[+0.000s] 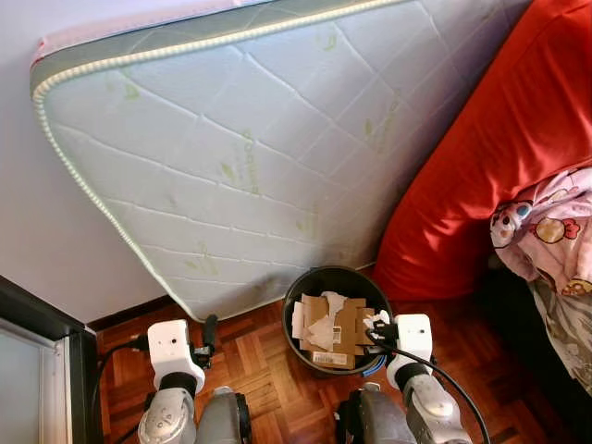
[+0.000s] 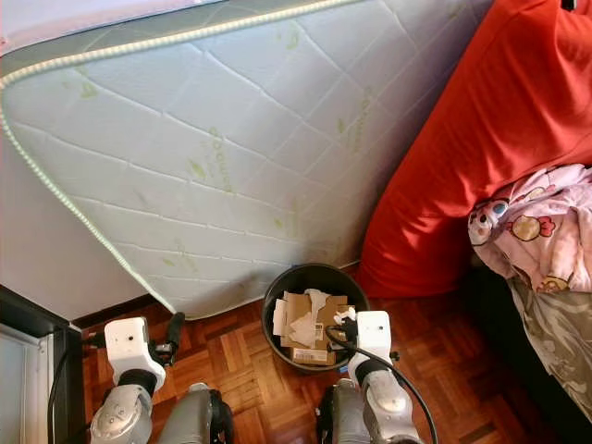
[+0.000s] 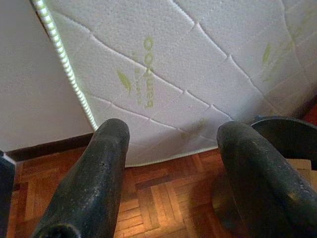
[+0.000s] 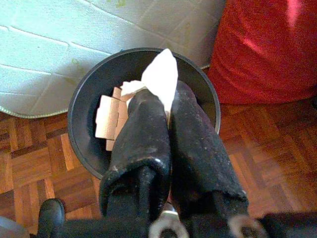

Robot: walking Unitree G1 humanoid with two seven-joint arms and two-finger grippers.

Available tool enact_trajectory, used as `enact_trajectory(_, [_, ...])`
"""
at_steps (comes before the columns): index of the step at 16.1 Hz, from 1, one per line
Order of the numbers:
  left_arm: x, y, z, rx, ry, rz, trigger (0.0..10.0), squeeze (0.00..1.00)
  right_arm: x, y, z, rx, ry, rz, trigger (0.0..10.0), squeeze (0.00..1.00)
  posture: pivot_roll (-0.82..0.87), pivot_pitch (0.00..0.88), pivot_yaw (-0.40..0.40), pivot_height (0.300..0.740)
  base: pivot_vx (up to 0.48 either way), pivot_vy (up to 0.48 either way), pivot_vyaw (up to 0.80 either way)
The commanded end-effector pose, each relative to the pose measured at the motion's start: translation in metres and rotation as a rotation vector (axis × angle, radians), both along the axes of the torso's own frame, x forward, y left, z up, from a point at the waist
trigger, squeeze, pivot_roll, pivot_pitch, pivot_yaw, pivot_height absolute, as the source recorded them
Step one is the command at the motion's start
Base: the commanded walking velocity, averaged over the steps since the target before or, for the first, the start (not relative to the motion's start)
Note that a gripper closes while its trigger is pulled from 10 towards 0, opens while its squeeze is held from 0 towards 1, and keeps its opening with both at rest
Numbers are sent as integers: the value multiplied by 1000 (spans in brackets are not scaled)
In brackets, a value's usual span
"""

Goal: Clean up the room

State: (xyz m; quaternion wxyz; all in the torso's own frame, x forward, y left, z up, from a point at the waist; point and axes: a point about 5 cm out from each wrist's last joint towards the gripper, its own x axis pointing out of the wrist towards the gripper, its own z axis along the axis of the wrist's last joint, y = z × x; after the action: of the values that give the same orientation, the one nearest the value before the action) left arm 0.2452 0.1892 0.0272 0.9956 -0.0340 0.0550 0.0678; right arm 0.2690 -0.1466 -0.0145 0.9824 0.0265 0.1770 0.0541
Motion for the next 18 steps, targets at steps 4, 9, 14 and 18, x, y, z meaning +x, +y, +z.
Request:
enact_trajectory(4, [-1,-1,-1,-11,14,7,10000,0,-1,4,1,6,-11,9,10000,0,-19,231,12,631,0,0,0])
enact_trajectory(9, [1,-1,-1,-12,14,7,10000,0,3,8,2,3,-4,26,10000,0,-12,235,15,631,0,0,0])
enact_trajectory(14, [6,-3,2,-21,7,1,10000,0,12,13,6,24,37,30,10000,0,-4,245,16,631,0,0,0])
enact_trajectory(18, [9,-3,6,-31,-4,-1,10000,0,20,13,10,20,54,14,10000,0,9,268,16,631,0,0,0])
